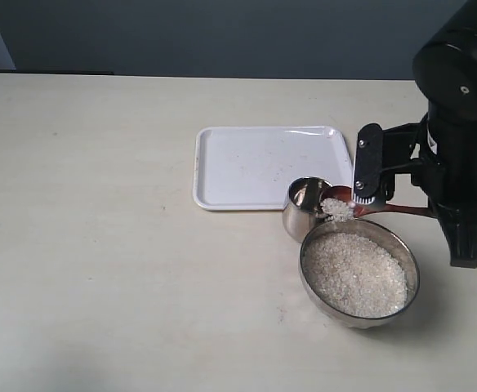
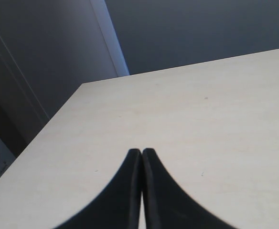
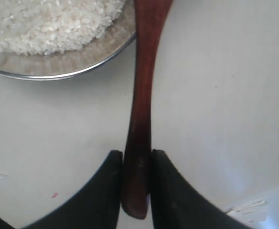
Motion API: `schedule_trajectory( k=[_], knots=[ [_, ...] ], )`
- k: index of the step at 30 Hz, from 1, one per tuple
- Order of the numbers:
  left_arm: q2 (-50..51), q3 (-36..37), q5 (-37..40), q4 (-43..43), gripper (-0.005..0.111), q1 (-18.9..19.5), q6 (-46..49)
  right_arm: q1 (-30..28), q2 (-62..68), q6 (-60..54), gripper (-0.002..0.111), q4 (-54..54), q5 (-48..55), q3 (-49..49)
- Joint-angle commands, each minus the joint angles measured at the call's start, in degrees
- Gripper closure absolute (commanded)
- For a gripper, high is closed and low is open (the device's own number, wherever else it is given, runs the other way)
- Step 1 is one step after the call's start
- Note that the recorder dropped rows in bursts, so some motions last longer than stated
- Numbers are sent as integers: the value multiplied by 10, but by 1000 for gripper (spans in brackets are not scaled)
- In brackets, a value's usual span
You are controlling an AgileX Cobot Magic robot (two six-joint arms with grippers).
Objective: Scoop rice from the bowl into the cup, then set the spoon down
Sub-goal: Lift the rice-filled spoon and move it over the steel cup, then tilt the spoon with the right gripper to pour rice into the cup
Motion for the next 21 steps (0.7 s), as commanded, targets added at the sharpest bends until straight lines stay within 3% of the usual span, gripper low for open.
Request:
schedule_trajectory(
  k=[1,12,21],
  knots=[
    [-3,-1,-7,2,106,0,-3,-18,-1,-5,108,-6,-2,-9],
    [-3,-1,-7,2,106,0,-3,-25,68,-41,108,39,-2,-89],
    [-3,-1,-7,2,106,0,-3,-25,111,-41,108,-73,-36,-106]
  ],
)
